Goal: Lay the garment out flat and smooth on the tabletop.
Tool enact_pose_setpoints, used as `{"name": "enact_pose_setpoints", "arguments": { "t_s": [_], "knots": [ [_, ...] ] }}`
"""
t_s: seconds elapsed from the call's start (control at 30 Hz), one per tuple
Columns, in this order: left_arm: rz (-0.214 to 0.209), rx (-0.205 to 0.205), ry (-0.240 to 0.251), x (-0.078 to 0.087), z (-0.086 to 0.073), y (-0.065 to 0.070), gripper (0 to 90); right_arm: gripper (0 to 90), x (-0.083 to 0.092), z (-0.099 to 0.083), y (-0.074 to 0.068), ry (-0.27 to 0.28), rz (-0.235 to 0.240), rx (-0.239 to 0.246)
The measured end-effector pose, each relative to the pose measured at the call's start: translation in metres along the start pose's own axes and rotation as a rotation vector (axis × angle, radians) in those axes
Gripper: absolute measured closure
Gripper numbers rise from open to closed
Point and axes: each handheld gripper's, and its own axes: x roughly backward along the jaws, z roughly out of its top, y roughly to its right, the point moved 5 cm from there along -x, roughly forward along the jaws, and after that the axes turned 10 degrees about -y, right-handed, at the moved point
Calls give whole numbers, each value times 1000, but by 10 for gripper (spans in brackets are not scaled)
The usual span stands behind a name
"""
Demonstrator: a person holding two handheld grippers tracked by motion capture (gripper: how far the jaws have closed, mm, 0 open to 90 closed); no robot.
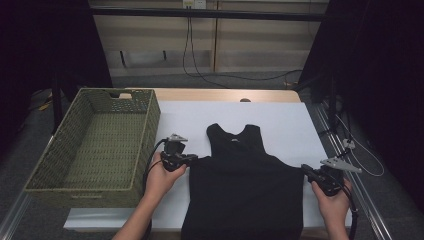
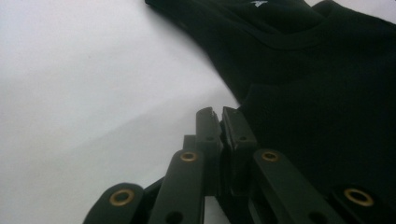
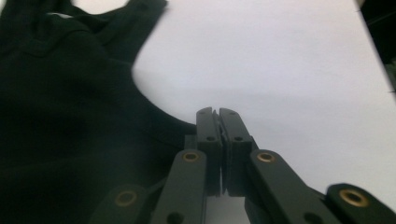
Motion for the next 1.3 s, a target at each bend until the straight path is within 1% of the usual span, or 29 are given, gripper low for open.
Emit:
{"name": "enact_pose_setpoints", "arguments": {
  "t_s": [0.07, 0.1, 0.13, 0.17, 0.2, 0.3, 0.37, 0.43, 0.5, 0.53, 0.57, 0.6, 0.63, 0.67, 0.73, 0.77, 0.8, 0.83, 0.87, 0.9, 0.93, 0.97, 1.03, 1.1, 1.13, 1.2, 1.23, 1.3],
  "knots": [
    [-9, -4, 4, -1, 1, 2, 860, 839, 0, -3, -4, -15, 14, 14],
    [-14, -9, 4, -1, 1, 3, 860, 804, 1, -4, -6, -19, 10, 14],
    [-14, -15, 4, -2, 1, 3, 859, 748, 1, -5, -6, -17, 0, 14],
    [-17, -15, 2, -2, 2, 4, 858, 738, 1, -7, -6, -23, -14, 10],
    [-19, -14, 3, -3, 2, 4, 859, 723, 2, -8, -6, -27, -14, 11],
    [-25, -21, -2, -3, 4, 4, 858, 623, 8, -11, -8, -25, -14, -18],
    [-37, -20, 3, -3, 5, 5, 858, 593, 12, -14, -9, -22, -17, -27],
    [-39, -17, 8, -3, 6, 6, 858, 566, 18, -19, -12, -26, -11, -31],
    [-40, -25, 5, -4, 7, 7, 858, 555, 23, -24, -15, -33, -2, -40],
    [-41, -32, -4, -4, 6, 7, 858, 549, 25, -26, -17, -38, -11, -31],
    [-43, -30, -3, -4, 6, 7, 857, 550, 28, -28, -19, -44, -24, -14],
    [-44, -26, -1, -4, 5, 8, 857, 554, 29, -30, -22, -48, -12, -26],
    [-41, -31, -5, -3, 4, 7, 857, 570, 30, -33, -25, -56, 9, -43],
    [-38, -28, 0, -2, 4, 7, 856, 584, 31, -36, -27, -64, 7, -46],
    [-38, -18, 6, -1, 4, 6, 856, 610, 33, -43, -31, -92, -1, -26],
    [-38, -16, 9, 0, 4, 6, 856, 645, 34, -47, -33, -101, 10, -23],
    [-33, -17, 12, 0, 4, 6, 857, 671, 34, -50, -35, -115, 32, -25],
    [-31, -20, 9, 1, 3, 7, 856, 681, 33, -53, -37, -135, 36, -28],
    [-30, -17, 14, 1, 3, 8, 856, 721, 32, -55, -38, -123, 13, -19],
    [-30, -18, 15, 2, 3, 8, 856, 822, 32, -56, -39, -122, -15, -6],
    [-28, -19, 20, 3, 3, 8, 856, 900, 32, -56, -39, -127, 8, -15],
    [-25, -18, 22, 3, 3, 8, 855, 900, 32, -56, -39, -126, 40, -41],
    [-26, -15, 26, 4, 3, 9, 855, 900, 33, -56, -37, -131, 44, -35],
    [-24, -19, 23, 5, 2, 9, 854, 900, 35, -56, -31, -140, 15, -29],
    [-27, -22, 20, 5, 2, 9, 854, 900, 37, -56, -27, -139, 6, -39],
    [-25, -15, 27, 7, 1, 10, 854, 900, 42, -57, -18, -130, 1, -71],
    [-28, -21, 24, 8, 1, 10, 854, 900, 45, -57, -14, -127, -7, -78],
    [-26, -15, 33, 9, 1, 10, 853, 900, 47, -57, -9, -116, -22, -87]
  ]
}}
